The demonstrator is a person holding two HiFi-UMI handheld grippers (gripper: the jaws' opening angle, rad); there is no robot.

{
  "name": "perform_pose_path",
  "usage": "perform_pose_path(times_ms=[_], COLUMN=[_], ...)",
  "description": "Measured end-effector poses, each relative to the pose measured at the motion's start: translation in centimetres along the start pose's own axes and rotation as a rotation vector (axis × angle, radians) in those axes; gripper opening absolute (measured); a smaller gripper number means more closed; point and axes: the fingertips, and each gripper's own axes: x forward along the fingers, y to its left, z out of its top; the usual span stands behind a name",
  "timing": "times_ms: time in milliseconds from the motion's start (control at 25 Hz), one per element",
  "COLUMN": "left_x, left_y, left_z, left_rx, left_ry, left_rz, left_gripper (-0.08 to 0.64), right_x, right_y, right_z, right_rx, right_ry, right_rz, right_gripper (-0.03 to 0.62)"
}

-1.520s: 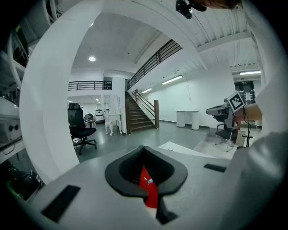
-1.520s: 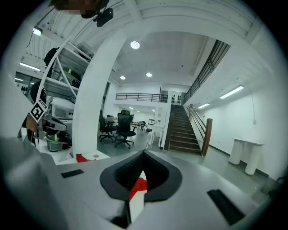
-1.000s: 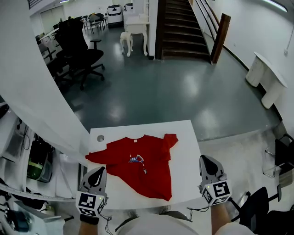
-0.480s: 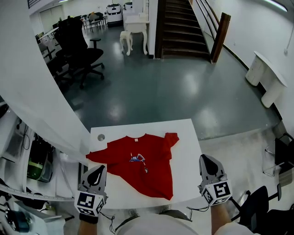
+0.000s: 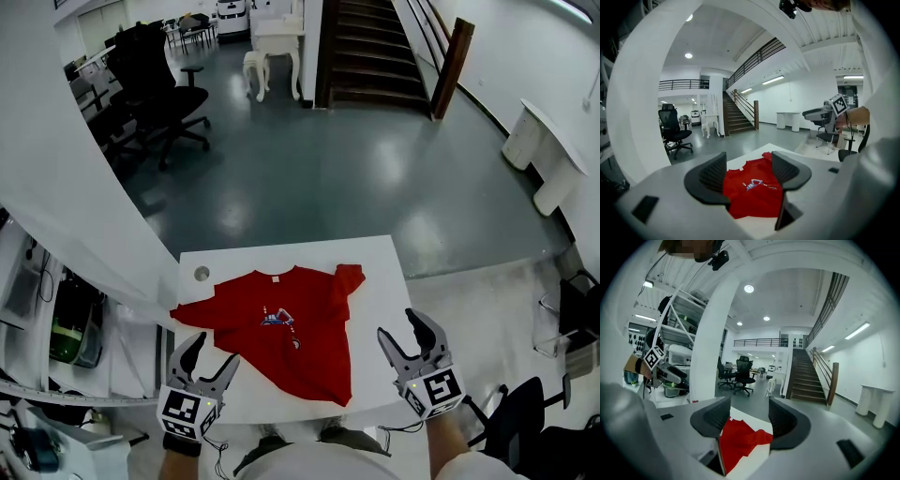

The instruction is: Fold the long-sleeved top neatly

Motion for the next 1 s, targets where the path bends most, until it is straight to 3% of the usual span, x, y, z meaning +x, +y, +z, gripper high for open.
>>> perform_pose_path(times_ms=[1000], left_x=[13.4], left_y=[-5.5], left_z=[-10.6], left_rx=[0.092], left_ry=[0.293], left_rz=[-0.165], left_gripper=[0.265], right_x=[12.3], right_y=[3.3], right_z=[-14.4], right_rx=[-0.005], right_ry=[0.236], right_rz=[0.207], right_gripper=[0.259])
